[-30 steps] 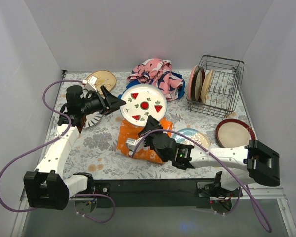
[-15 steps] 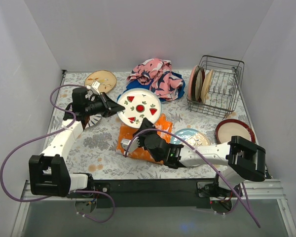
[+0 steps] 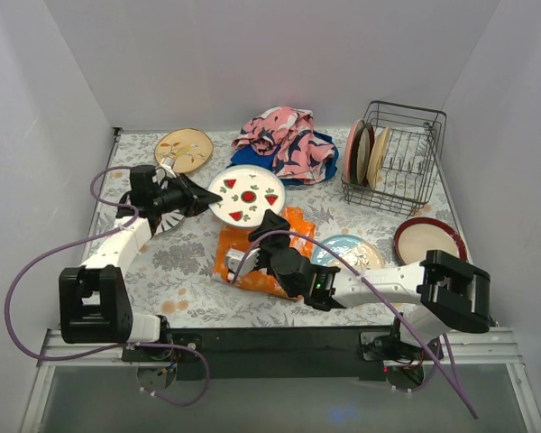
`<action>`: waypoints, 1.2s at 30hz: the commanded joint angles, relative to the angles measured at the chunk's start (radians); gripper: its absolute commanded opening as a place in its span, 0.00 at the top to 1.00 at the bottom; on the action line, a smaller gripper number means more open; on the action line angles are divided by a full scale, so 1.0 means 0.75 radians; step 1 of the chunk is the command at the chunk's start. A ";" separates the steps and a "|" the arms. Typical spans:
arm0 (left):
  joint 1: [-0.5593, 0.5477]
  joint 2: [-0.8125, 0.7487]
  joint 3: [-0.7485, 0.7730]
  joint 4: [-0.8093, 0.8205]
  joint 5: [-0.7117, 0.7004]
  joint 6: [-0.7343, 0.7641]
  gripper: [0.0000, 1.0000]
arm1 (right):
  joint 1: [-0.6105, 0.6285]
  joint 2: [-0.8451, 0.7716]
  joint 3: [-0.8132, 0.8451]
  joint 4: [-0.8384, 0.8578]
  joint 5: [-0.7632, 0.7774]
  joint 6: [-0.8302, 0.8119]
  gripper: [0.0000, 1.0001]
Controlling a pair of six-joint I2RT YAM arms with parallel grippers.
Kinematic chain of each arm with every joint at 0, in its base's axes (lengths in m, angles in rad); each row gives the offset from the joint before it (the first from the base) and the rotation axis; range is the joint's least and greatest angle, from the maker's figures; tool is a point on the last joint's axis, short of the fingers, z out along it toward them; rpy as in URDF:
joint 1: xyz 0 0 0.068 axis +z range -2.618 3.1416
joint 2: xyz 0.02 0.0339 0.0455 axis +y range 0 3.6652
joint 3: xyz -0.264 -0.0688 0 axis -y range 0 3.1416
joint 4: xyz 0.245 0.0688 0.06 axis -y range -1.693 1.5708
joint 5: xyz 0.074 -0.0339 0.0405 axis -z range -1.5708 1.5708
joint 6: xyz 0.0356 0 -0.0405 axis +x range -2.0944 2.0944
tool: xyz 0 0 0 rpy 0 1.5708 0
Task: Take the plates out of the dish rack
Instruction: Place the plate at the center of the board.
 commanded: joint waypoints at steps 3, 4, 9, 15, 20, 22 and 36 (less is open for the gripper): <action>0.278 -0.080 0.008 0.235 0.045 -0.187 1.00 | 0.085 -0.239 0.072 -0.191 -0.083 0.788 0.15; 0.366 -0.082 0.006 0.233 0.033 -0.199 1.00 | 0.087 -0.262 0.086 -0.297 -0.102 0.875 0.14; 0.579 -0.127 -0.057 0.232 -0.120 -0.201 1.00 | 0.073 -0.472 0.036 -0.406 -0.230 1.194 0.14; 0.622 -0.119 -0.187 0.374 -0.364 -0.216 1.00 | 0.067 -0.659 -0.122 -0.414 -0.229 1.313 0.14; 0.633 -0.141 -0.166 0.262 -0.558 -0.134 1.00 | 0.061 -0.853 -0.147 -0.496 -0.073 1.364 0.14; 0.647 -0.148 -0.168 0.265 -0.587 -0.124 1.00 | 0.061 -0.928 -0.163 -0.496 -0.089 1.387 0.14; 0.663 0.071 -0.211 0.380 -0.542 -0.130 1.00 | 0.061 -1.150 -0.265 -0.447 0.007 1.413 0.15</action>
